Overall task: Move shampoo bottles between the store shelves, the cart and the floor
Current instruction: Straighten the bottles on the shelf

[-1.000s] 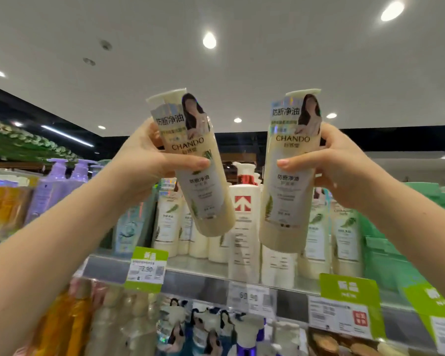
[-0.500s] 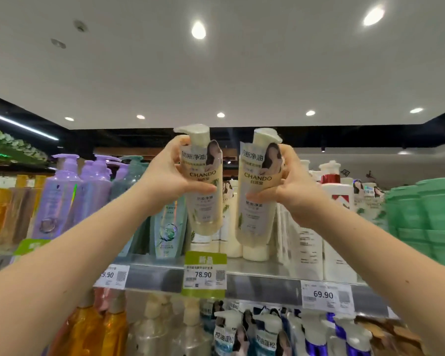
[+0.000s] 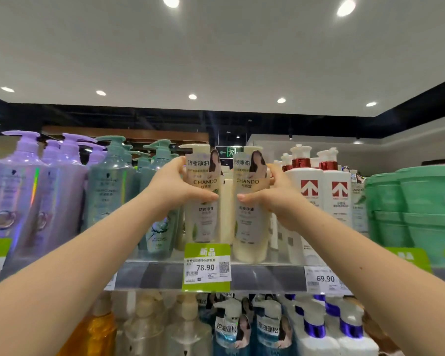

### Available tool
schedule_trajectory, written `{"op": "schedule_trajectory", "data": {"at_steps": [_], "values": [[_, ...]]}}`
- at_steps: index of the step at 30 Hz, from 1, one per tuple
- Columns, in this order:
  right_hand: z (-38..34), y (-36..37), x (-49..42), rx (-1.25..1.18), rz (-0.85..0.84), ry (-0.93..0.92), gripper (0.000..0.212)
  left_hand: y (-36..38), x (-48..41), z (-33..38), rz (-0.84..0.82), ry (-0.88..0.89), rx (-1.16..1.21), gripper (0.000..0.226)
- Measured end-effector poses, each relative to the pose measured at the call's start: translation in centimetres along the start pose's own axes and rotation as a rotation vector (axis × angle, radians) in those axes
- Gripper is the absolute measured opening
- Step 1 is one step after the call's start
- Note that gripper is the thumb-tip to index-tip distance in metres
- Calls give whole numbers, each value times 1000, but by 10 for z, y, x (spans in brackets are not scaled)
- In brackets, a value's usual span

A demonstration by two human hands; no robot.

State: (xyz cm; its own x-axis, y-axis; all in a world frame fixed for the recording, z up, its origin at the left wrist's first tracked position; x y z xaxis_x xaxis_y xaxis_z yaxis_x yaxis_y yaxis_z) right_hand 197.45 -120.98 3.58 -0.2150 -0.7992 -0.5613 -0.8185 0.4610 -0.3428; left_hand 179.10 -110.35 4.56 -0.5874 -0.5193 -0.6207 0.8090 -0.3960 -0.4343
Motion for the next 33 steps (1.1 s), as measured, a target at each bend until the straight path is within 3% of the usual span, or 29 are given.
{"op": "schedule_trajectory", "data": {"at_steps": [4, 10, 14, 17, 22, 25, 33], "values": [[8, 6, -13, -23, -23, 52, 57, 0, -9, -10, 0, -40, 14, 60], [26, 8, -22, -87, -51, 119, 54, 6, -13, -23, 69, -65, -49, 74], [29, 7, -18, -75, -67, 129, 47, 21, -16, -29, 61, -43, -89, 60], [35, 7, -6, 60, -88, 205, 51, 21, -15, -35, 8, -64, -110, 48], [53, 9, 16, 437, -106, 274, 51, 28, 10, -48, -60, -127, -372, 52], [53, 11, 21, 494, -113, 281, 53, 34, 16, -51, -30, -158, -418, 39], [48, 11, 15, 527, -159, 370, 45, 34, 5, -51, -23, -199, -512, 41]]}}
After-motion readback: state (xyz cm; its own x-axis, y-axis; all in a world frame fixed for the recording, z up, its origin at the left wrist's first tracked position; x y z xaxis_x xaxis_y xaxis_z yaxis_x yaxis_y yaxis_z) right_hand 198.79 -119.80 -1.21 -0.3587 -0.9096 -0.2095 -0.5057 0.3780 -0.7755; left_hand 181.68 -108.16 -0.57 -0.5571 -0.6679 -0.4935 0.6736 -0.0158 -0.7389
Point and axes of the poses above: each hand's wrist, its own x-axis away from the middle knuckle, its own y-axis out of the palm, z = x × y, the point moved 2 cm from there along -x, towards the middle knuckle, and after that the axes turned 11 degrees about -z, right-handed, at the moved point
